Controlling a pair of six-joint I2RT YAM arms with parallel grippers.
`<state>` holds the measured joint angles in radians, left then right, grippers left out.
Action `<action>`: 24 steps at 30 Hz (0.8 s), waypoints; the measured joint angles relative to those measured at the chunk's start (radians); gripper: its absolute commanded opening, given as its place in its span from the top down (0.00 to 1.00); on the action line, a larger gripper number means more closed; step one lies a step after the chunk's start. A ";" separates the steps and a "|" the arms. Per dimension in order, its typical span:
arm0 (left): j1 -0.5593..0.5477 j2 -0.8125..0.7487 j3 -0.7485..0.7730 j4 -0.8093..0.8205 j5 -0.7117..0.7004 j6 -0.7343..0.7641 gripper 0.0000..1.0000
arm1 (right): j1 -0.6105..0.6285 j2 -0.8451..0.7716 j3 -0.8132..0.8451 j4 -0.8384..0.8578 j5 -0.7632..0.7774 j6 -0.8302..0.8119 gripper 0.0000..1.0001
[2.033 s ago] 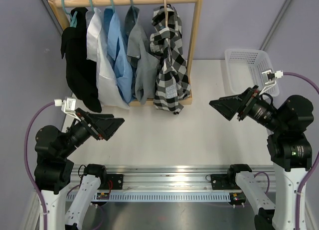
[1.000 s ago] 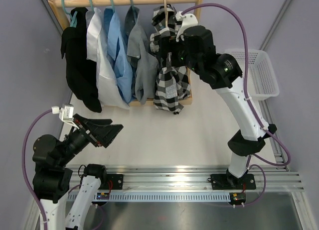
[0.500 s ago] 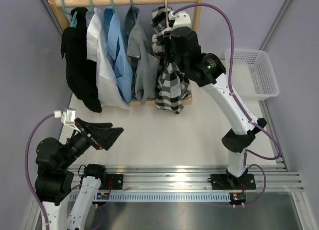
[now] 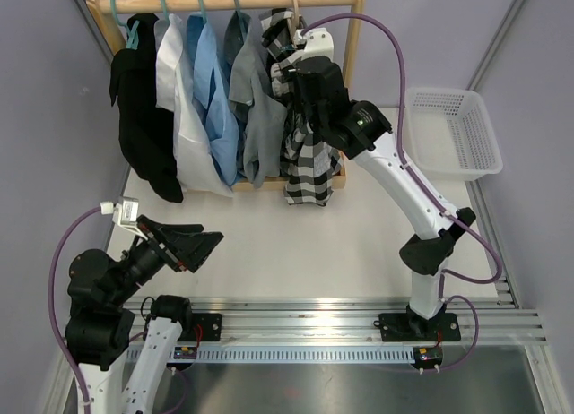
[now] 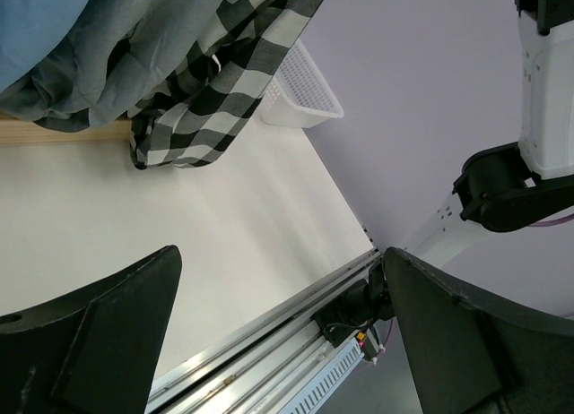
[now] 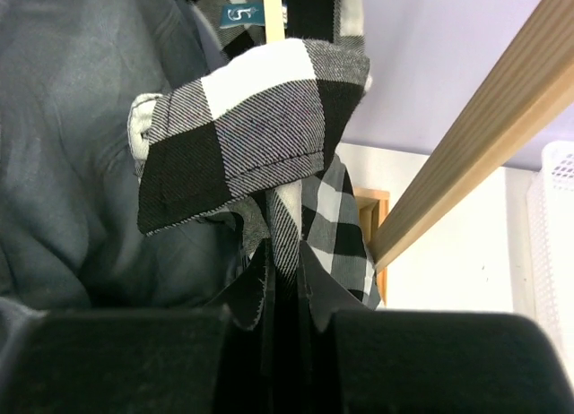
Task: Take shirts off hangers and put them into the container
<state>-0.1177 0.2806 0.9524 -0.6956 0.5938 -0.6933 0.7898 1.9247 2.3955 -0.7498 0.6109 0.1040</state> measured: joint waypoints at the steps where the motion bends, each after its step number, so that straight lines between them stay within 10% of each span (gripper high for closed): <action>1: 0.000 -0.003 -0.003 0.000 0.000 -0.001 0.01 | 0.000 -0.019 -0.033 0.021 0.002 -0.008 1.00; 16: 0.000 -0.019 -0.039 0.001 -0.005 -0.007 0.01 | 0.001 -0.316 -0.538 0.589 0.054 -0.267 1.00; 24: 0.000 -0.019 -0.033 -0.001 -0.016 -0.004 0.01 | 0.008 -0.337 -0.406 0.269 0.082 -0.141 1.00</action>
<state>-0.1177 0.2615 0.9195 -0.6964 0.5781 -0.6975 0.7979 1.5879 1.9896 -0.4812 0.6930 -0.0368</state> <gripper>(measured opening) 0.987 0.097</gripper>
